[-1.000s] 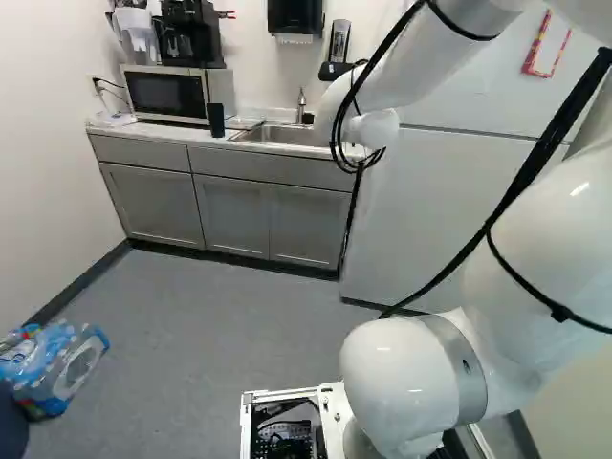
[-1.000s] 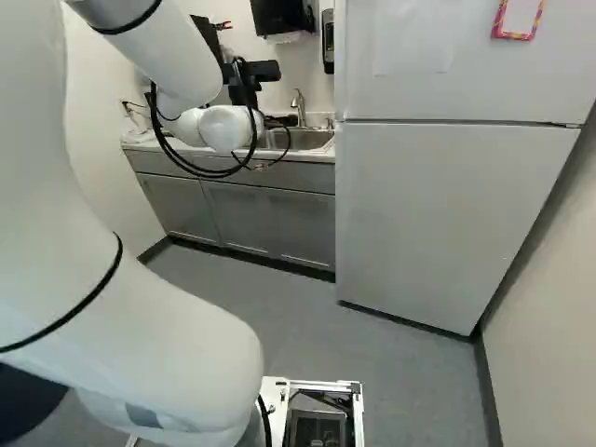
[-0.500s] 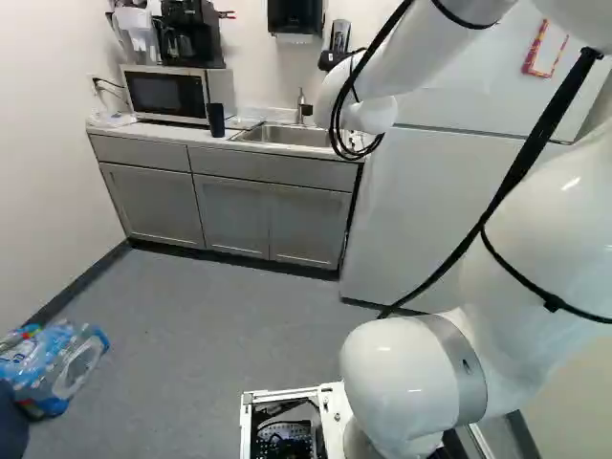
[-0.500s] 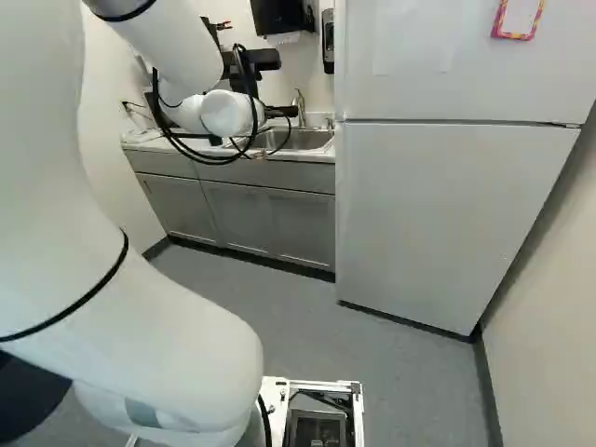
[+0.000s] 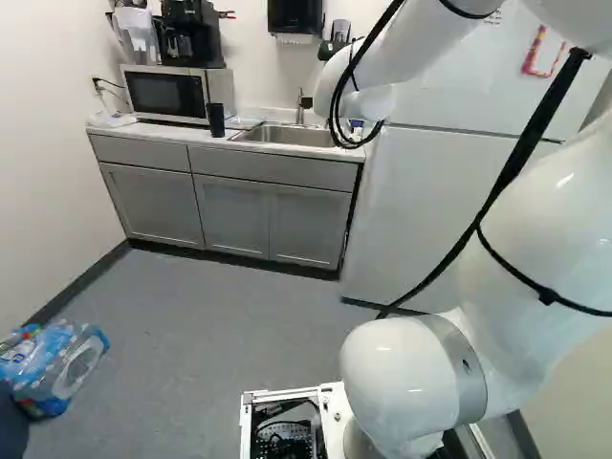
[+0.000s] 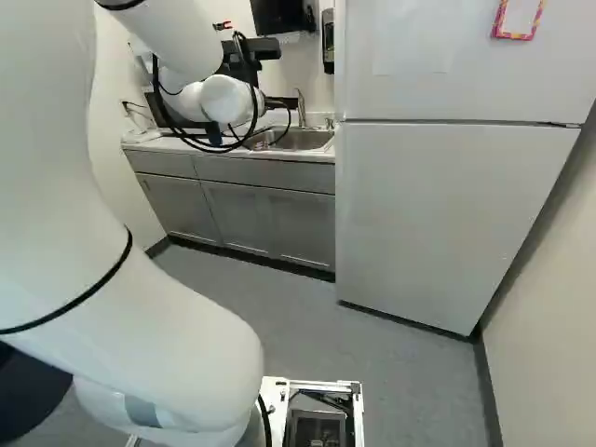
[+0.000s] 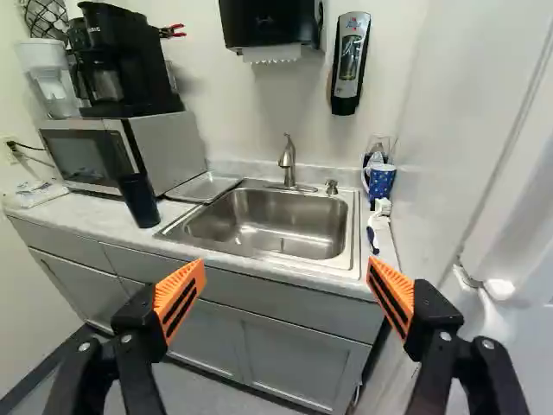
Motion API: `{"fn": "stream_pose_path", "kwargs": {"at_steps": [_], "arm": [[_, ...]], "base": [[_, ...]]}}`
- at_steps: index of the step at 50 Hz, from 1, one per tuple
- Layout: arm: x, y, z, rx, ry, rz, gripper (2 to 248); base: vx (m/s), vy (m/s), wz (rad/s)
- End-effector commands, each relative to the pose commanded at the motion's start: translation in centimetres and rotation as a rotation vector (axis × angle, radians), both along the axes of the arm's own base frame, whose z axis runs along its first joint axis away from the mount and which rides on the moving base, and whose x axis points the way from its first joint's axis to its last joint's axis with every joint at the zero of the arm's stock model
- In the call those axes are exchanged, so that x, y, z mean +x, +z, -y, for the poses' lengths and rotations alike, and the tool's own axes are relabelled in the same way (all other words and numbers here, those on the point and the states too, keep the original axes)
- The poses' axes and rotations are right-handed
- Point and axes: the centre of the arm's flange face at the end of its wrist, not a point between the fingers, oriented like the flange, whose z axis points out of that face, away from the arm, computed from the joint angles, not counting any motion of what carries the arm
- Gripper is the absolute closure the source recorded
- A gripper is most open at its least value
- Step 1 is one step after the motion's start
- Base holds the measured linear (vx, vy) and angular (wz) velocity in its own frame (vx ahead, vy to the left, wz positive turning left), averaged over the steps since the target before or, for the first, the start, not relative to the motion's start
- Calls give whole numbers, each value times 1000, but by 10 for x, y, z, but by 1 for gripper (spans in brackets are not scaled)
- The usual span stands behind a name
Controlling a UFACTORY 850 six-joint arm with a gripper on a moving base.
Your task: Rinse the cup and place it in the tray
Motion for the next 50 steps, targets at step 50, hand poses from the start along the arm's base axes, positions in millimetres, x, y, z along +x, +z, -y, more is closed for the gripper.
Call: {"fn": "stream_pose_path", "kwargs": {"at_steps": [50], "arm": [[20,38,0,0,0,-21,3]], "base": [[0,0,0]]}}
